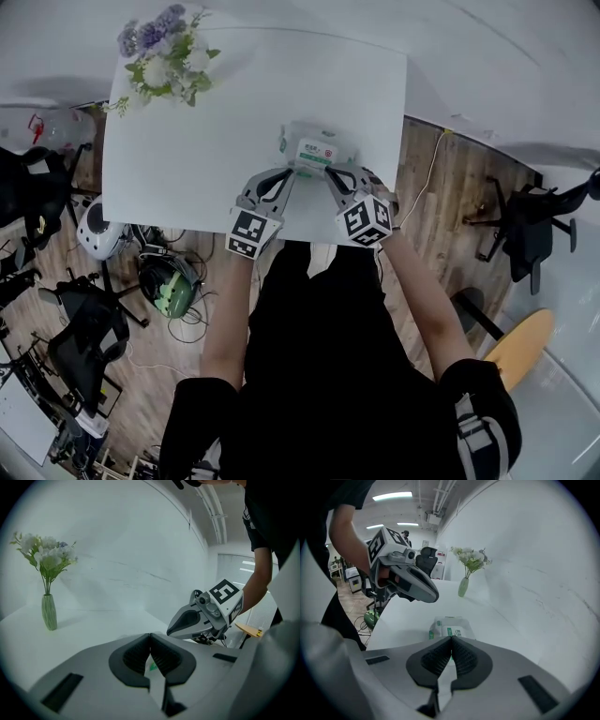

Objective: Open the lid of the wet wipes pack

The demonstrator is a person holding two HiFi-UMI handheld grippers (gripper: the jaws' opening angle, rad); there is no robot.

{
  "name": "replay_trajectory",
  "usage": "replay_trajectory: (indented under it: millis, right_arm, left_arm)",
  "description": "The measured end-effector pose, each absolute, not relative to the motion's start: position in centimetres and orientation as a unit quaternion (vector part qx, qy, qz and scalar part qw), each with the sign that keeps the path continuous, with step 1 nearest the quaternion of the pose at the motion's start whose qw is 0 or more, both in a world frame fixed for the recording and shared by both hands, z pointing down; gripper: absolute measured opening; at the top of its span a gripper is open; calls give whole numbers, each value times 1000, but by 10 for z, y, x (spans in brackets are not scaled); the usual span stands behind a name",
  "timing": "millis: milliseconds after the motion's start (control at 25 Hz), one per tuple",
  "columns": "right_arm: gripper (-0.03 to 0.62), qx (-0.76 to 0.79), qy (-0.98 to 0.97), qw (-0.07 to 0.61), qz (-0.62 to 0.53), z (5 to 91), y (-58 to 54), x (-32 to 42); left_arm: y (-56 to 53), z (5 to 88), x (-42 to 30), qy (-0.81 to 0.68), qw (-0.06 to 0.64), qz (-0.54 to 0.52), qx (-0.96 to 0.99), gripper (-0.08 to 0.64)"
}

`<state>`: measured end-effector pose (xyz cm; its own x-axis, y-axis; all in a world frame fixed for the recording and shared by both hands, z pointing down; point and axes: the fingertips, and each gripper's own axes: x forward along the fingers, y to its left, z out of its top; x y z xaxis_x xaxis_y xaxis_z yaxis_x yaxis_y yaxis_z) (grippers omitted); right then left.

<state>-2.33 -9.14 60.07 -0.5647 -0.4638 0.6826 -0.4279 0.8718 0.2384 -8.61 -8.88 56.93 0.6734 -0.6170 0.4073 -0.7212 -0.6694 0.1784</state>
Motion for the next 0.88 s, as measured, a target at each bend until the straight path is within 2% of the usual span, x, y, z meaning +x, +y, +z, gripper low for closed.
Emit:
replay_trajectory:
  millis: [480,640,880]
  right_arm:
    - [18,256,-881,397,-19,632,-98,-39]
    - [83,260,-875,407,-30,640,-103,-40]
    - [110,251,-875,412,-37,647,-100,-45]
  left_arm:
    - [-101,616,-90,-363,188,176,895,23]
    - [-104,628,-92,-365,200,179,891,23]
    - [-107,629,-95,-366,200,181,891,23]
